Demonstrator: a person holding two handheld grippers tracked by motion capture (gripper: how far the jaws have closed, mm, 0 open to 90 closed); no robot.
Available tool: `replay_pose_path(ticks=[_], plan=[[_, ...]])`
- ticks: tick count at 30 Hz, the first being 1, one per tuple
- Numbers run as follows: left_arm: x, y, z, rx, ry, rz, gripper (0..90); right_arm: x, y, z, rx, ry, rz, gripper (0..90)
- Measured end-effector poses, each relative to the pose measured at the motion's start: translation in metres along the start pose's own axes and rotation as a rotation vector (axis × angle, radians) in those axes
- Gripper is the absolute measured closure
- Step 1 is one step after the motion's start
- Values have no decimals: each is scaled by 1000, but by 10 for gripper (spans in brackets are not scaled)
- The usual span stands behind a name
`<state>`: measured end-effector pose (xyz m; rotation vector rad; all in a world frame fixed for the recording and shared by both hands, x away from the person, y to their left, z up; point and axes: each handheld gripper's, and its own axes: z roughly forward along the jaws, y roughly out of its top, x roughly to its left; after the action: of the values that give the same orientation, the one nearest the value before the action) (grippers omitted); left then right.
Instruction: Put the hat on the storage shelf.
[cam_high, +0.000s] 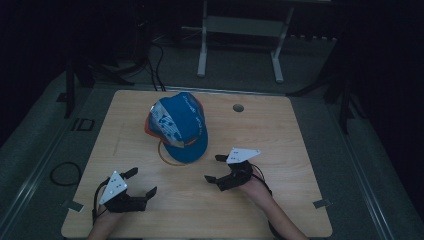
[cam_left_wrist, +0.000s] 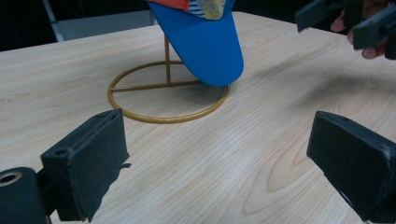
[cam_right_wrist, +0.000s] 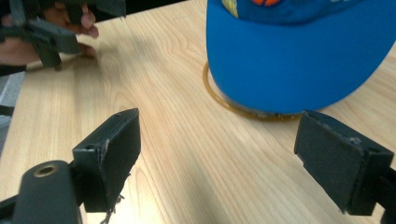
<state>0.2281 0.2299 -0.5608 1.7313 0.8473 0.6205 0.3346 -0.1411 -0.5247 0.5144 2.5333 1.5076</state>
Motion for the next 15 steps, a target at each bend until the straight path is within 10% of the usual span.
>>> replay_pose_path(ticks=[15], plan=[[1,-1,0,-1,-5,-10,53,-8,-37,-20,60,-59,27,147]])
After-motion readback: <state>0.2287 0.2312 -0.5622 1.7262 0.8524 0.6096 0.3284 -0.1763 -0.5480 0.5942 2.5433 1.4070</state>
